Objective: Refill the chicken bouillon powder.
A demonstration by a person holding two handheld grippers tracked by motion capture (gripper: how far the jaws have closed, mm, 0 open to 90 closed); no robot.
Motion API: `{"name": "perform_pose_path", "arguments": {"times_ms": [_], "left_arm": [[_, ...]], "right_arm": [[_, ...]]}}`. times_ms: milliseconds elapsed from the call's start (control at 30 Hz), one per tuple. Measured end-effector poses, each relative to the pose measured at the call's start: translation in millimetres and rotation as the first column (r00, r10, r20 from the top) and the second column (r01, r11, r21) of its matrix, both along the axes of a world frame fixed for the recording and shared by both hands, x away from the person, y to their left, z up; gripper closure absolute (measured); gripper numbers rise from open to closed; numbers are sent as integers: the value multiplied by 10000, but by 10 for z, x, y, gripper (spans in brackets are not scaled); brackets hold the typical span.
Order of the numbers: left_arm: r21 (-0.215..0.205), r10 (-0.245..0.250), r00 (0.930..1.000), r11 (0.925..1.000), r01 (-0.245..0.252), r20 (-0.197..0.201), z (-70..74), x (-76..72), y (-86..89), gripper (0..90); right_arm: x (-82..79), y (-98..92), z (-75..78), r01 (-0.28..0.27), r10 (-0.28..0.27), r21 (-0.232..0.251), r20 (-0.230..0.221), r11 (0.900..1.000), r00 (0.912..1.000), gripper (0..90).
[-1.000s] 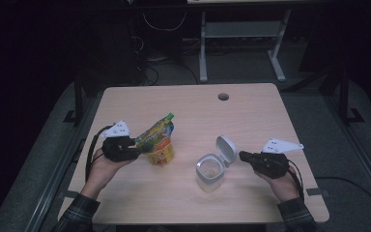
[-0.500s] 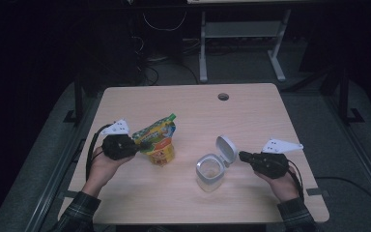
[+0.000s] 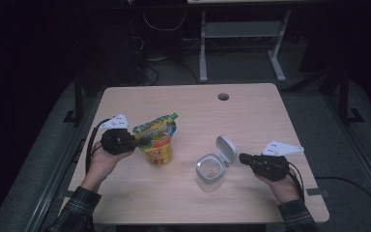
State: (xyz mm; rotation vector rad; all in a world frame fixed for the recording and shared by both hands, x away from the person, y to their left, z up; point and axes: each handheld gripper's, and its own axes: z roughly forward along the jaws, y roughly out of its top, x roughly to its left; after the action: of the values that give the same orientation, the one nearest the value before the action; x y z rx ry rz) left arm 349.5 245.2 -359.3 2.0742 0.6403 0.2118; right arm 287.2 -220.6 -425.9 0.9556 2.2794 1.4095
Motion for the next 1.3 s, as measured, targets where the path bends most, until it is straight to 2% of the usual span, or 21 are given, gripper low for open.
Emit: {"name": "perform_pose_path", "arguments": {"times_ms": [167, 333, 600, 1067, 1300], "left_arm": [[-290, -164, 9997, 9994, 169, 177, 125, -11, -14, 900], [-517, -397, 9989, 9978, 410, 264, 267, -32, -48, 900], [-678, -701, 9967, 9950, 727, 399, 448, -72, -132, 900], [-1197, -1251, 9912, 9843, 1295, 429, 568, -102, -197, 900], [-1327, -1365, 9895, 9810, 1419, 484, 626, -122, -238, 900]], "right_arm": [[-75, -8, 10, 124, -125, -121, -28, 9999, 9999, 900], [-159, 15, 26, 131, -131, 11, -117, 9999, 9998, 900], [-272, 26, 59, -159, 166, 332, -210, 9993, 9996, 900], [-396, 227, 178, -931, 939, 816, -63, 9923, 9956, 900], [-368, 378, 233, -1211, 1206, 835, 117, 9891, 9926, 900]]}}
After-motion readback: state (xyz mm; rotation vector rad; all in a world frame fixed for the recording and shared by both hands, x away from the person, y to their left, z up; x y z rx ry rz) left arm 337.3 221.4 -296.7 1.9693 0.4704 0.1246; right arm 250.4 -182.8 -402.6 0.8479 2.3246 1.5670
